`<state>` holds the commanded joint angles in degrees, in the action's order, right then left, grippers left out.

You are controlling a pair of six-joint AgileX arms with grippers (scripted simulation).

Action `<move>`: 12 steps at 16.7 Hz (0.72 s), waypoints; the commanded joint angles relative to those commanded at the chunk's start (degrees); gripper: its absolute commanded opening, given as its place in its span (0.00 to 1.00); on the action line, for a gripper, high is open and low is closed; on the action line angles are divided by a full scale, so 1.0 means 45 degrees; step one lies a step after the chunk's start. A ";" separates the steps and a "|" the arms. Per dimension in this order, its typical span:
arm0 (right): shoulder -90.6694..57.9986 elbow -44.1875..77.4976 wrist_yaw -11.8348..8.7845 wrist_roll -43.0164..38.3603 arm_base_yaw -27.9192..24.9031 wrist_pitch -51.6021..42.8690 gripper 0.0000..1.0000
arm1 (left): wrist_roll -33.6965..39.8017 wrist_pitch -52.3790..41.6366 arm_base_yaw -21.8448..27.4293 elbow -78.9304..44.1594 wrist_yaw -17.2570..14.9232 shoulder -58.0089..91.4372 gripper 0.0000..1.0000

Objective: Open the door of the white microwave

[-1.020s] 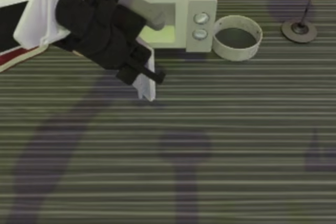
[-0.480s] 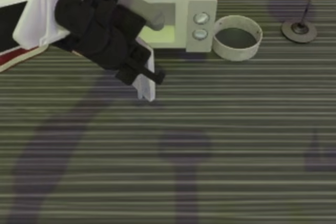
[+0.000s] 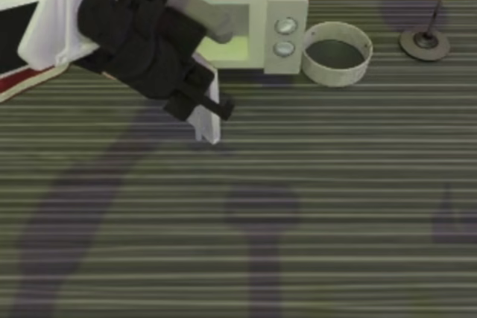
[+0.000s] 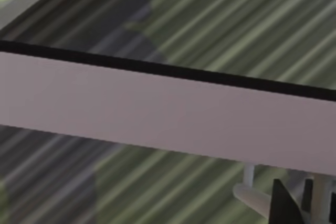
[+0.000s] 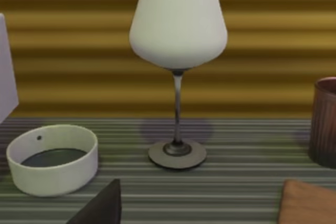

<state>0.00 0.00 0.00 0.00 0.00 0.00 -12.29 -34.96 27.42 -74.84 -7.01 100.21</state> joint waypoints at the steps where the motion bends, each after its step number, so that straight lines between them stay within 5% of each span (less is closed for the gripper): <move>1: 0.0000 0.0000 0.0000 0.0000 0.0000 0.0000 1.00 | 0.0000 0.0000 0.0000 0.0000 0.0000 0.0000 0.00; 12: 0.0000 0.0000 0.0000 0.0000 0.0000 0.0000 1.00 | -0.1908 -0.0270 -0.0748 0.0568 -0.1045 -0.0522 0.00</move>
<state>0.00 0.00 0.00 0.00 0.00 0.00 -20.88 -36.18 24.06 -72.28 -11.71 97.86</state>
